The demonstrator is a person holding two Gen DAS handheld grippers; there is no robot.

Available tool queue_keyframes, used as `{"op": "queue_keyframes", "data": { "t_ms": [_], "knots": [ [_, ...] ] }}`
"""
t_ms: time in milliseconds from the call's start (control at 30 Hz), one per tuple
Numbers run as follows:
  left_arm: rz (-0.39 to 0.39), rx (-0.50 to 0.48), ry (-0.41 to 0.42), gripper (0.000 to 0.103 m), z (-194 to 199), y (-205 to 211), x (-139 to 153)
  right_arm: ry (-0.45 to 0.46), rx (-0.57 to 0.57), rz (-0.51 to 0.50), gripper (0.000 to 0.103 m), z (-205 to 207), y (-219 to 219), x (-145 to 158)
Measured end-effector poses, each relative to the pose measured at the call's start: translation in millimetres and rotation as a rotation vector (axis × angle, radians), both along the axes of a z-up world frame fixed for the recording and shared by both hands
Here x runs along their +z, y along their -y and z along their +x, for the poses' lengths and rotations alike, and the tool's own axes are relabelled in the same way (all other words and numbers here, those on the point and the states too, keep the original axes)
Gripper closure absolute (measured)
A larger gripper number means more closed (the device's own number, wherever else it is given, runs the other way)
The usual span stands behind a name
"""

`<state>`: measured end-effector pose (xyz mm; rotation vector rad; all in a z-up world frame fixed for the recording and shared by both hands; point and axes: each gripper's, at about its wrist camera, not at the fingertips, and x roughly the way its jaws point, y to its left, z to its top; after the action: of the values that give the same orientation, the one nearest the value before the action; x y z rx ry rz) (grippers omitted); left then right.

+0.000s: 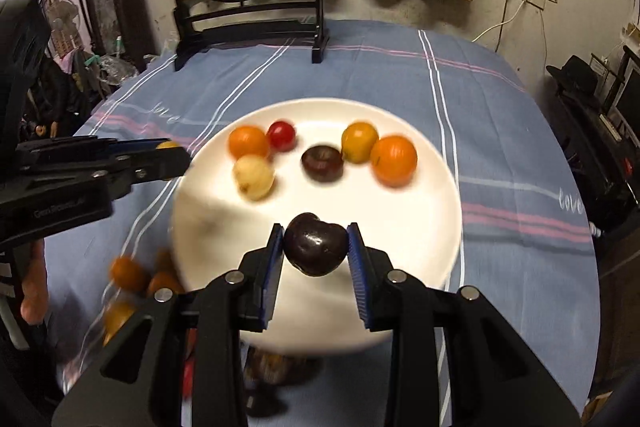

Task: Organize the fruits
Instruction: 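Place both fruits on the white plate and open both tools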

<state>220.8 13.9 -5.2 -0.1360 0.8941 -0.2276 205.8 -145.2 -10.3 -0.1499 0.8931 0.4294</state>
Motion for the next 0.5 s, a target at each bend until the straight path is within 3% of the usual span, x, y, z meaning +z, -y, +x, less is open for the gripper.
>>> {"op": "queue_keyframes", "data": {
  "t_ms": [133, 400, 433, 467, 500],
  "knots": [
    [0.022, -0.014, -0.026, 0.078, 33.3, 15.4, -8.0, -0.042, -0.032, 0.001, 0.071, 29.5, 1.6, -15.3],
    [0.020, -0.034, -0.062, 0.077, 60.4, 25.3, -24.6, -0.080, -0.047, 0.009, 0.071, 54.9, 4.8, -33.2],
    [0.021, -0.036, -0.060, 0.075, 62.8, 26.4, -24.1, -0.081, -0.044, 0.015, 0.069, 57.7, 4.3, -35.1],
    [0.021, -0.039, -0.055, 0.071, 62.7, 27.1, -22.5, -0.083, -0.043, 0.016, 0.060, 59.3, 3.7, -35.9],
    [0.022, -0.039, -0.046, 0.052, 62.1, 27.1, -20.0, -0.081, -0.049, 0.012, 0.055, 60.0, 4.1, -35.9]
  ]
}}
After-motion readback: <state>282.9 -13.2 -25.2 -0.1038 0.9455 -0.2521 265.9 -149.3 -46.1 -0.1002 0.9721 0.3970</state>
